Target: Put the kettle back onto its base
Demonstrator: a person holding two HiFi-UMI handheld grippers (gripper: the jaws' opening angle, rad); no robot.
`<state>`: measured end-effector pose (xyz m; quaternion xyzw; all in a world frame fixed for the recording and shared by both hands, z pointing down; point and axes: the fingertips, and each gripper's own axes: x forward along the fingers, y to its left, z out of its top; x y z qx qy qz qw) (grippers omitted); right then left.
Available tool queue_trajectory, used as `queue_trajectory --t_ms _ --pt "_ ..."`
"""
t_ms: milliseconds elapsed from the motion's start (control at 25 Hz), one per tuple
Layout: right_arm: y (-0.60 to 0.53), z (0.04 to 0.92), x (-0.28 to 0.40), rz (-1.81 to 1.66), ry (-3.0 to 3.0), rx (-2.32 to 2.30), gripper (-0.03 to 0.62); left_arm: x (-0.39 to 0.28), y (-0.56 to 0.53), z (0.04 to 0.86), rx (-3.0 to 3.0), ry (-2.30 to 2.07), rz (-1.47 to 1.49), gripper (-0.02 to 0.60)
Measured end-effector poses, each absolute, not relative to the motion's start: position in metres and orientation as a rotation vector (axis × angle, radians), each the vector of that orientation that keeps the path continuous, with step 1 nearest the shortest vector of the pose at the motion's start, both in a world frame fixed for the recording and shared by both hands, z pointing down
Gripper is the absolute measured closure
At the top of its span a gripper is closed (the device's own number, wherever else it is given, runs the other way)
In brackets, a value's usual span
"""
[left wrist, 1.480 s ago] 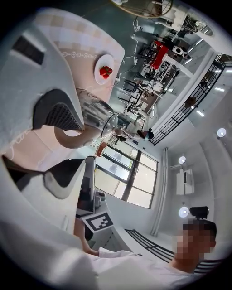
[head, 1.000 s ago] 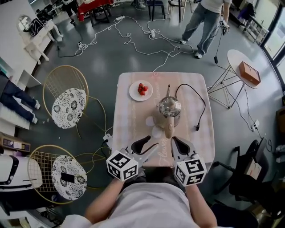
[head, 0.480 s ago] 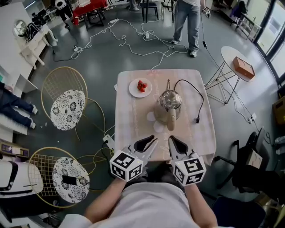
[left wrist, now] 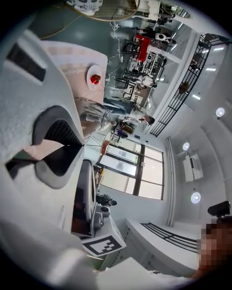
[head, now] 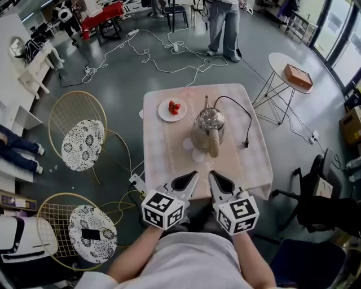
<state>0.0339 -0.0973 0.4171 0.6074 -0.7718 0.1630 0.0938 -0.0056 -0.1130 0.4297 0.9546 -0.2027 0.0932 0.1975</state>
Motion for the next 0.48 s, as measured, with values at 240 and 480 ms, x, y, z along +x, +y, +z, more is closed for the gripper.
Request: queue_trajectory --t_ms 240,480 --pt "-0.09 0.418 0.034 0.481 -2.272 1.832 0.591 -0.004 -0.105 0.432 2.673 -0.537 0.274 0.575" --pt "-0.086 0.416 0.037 0.477 -2.255 1.858 0.589 0.003 -0.1 0.43 2.689 -0.502 0.277 0.575"
